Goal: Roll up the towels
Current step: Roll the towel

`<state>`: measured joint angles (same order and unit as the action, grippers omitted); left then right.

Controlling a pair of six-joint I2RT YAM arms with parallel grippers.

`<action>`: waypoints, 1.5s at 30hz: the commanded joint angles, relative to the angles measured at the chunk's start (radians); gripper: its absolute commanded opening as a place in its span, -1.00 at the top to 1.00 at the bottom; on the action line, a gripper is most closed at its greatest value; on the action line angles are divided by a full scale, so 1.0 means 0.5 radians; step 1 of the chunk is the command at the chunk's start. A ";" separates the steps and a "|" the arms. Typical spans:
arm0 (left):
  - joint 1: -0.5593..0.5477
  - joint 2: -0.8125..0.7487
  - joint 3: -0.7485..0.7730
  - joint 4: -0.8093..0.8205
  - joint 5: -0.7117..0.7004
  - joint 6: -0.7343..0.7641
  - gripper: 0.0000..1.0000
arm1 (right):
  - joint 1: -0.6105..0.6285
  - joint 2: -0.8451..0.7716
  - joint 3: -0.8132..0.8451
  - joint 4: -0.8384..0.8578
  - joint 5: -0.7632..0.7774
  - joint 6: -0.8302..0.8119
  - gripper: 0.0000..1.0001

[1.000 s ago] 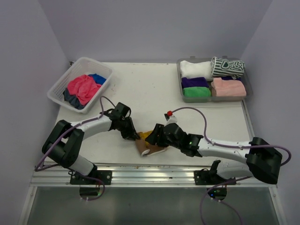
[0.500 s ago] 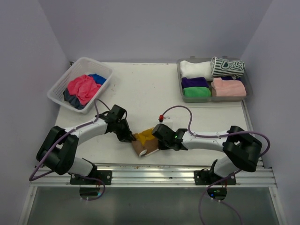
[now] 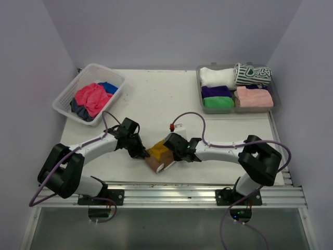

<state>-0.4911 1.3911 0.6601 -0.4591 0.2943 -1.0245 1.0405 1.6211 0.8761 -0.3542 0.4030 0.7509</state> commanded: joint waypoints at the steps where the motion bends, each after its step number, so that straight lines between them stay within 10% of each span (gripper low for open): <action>1: 0.013 -0.003 -0.019 -0.024 -0.070 -0.016 1.00 | -0.013 -0.109 0.052 -0.129 0.127 -0.146 0.46; 7: 0.013 0.007 -0.023 -0.011 -0.061 -0.040 1.00 | 0.247 -0.331 0.242 -0.298 0.347 -0.287 -0.20; 26: 0.010 0.037 -0.016 -0.033 -0.049 -0.040 1.00 | 0.898 0.605 1.021 -0.390 0.792 -0.661 -0.17; 32: 0.010 0.025 -0.016 -0.030 -0.030 -0.043 1.00 | 0.889 0.758 0.969 -0.393 0.912 -0.469 0.00; 36: 0.013 -0.024 -0.032 0.028 0.031 -0.037 0.99 | 0.864 0.740 0.908 -0.396 0.949 -0.333 0.79; 45: 0.105 -0.248 -0.001 0.053 0.080 -0.040 -0.16 | 0.616 -0.036 0.129 0.490 0.214 -0.342 1.00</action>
<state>-0.4629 1.3193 0.6514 -0.4442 0.3210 -1.0382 1.4052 1.7309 1.0214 -0.3023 0.6792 0.5465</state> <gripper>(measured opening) 0.565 0.048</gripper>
